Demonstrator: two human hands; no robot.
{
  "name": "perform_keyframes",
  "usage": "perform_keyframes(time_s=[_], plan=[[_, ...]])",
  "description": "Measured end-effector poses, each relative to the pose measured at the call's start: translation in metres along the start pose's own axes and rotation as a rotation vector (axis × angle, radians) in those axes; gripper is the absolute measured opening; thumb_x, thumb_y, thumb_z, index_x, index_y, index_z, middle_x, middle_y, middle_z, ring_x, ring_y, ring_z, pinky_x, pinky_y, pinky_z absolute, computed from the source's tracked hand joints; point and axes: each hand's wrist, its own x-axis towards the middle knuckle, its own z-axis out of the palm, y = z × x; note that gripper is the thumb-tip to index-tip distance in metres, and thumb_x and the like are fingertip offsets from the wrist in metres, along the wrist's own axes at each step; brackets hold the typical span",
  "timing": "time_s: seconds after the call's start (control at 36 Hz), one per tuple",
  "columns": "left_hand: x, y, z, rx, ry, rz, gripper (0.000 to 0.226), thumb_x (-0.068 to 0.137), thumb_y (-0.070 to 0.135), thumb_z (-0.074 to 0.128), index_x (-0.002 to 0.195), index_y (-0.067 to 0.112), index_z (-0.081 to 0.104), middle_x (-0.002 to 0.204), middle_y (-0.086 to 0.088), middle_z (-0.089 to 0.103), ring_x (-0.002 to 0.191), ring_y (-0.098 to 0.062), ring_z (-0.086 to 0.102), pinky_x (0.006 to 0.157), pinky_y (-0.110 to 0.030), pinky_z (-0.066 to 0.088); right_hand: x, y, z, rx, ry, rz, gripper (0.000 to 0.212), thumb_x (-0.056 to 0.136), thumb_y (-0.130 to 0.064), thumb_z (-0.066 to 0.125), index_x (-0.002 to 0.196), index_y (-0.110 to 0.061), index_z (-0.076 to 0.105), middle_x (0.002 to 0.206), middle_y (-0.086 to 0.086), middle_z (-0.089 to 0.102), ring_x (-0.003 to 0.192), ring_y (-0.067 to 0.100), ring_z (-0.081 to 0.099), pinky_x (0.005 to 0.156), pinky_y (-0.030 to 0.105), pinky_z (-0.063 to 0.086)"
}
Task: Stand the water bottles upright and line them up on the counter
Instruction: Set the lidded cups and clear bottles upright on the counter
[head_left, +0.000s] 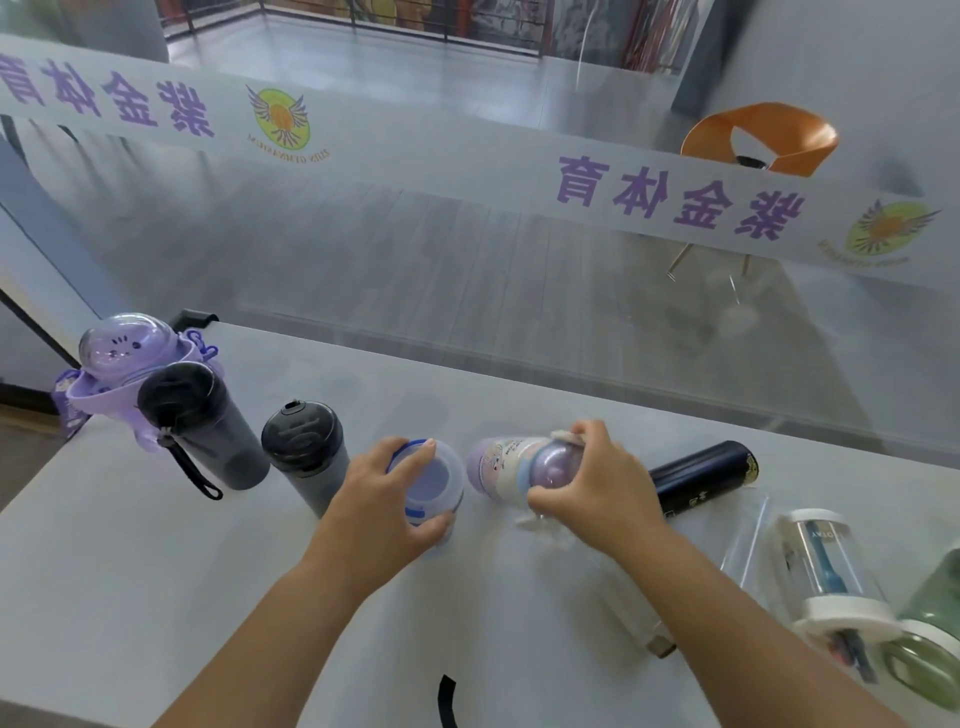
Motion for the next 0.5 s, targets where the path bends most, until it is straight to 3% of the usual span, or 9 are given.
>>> perform_keyframes(time_s=[0.14,0.25,0.36,0.44,0.5], plan=[[-0.001,-0.004,0.000,-0.029,0.007,0.005,0.067,0.065,0.040,0.073,0.127,0.022,0.054,0.129,0.003,0.052,0.109,-0.026,0.051,0.091,-0.030,0.046,0.021,-0.021,-0.010,-0.021,-0.037,-0.113,0.062,0.067,-0.036,0.071,0.122,-0.022,0.047,0.101,-0.001,0.060,0.096,0.025,0.055,0.083,0.030,0.045],[-0.004,-0.003,-0.001,-0.054,0.013,-0.007,0.067,0.063,0.044,0.067,0.125,0.023,0.055,0.134,0.003,0.051,0.111,-0.026,0.051,0.092,-0.025,0.039,0.033,-0.028,-0.011,-0.062,-0.130,-0.199,0.064,0.069,-0.032,0.071,0.128,-0.024,0.047,0.106,0.001,0.062,0.102,0.027,0.055,0.083,0.030,0.046],[-0.005,-0.002,-0.001,-0.067,0.005,-0.022,0.064,0.063,0.041,0.067,0.123,0.020,0.057,0.138,-0.002,0.048,0.118,-0.029,0.050,0.095,-0.025,0.036,0.038,-0.023,-0.018,-0.008,-0.210,-0.238,0.066,0.070,-0.022,0.074,0.129,-0.027,0.045,0.104,-0.004,0.051,0.102,0.022,0.052,0.075,0.026,0.046],[-0.007,-0.001,0.000,-0.059,0.013,-0.034,0.061,0.062,0.042,0.066,0.119,0.018,0.060,0.137,-0.008,0.049,0.119,-0.029,0.052,0.095,-0.024,0.035,0.035,-0.012,-0.014,0.077,-0.211,-0.269,0.069,0.071,-0.021,0.076,0.132,-0.028,0.044,0.117,-0.004,0.051,0.111,0.020,0.048,0.087,0.033,0.050],[-0.009,-0.002,0.002,-0.038,0.017,-0.030,0.059,0.064,0.043,0.066,0.117,0.018,0.061,0.135,-0.009,0.050,0.117,-0.029,0.054,0.093,-0.023,0.037,0.032,-0.007,-0.010,0.079,-0.203,-0.300,0.071,0.075,-0.023,0.076,0.137,-0.028,0.040,0.128,-0.004,0.049,0.111,0.015,0.040,0.097,0.036,0.044]])
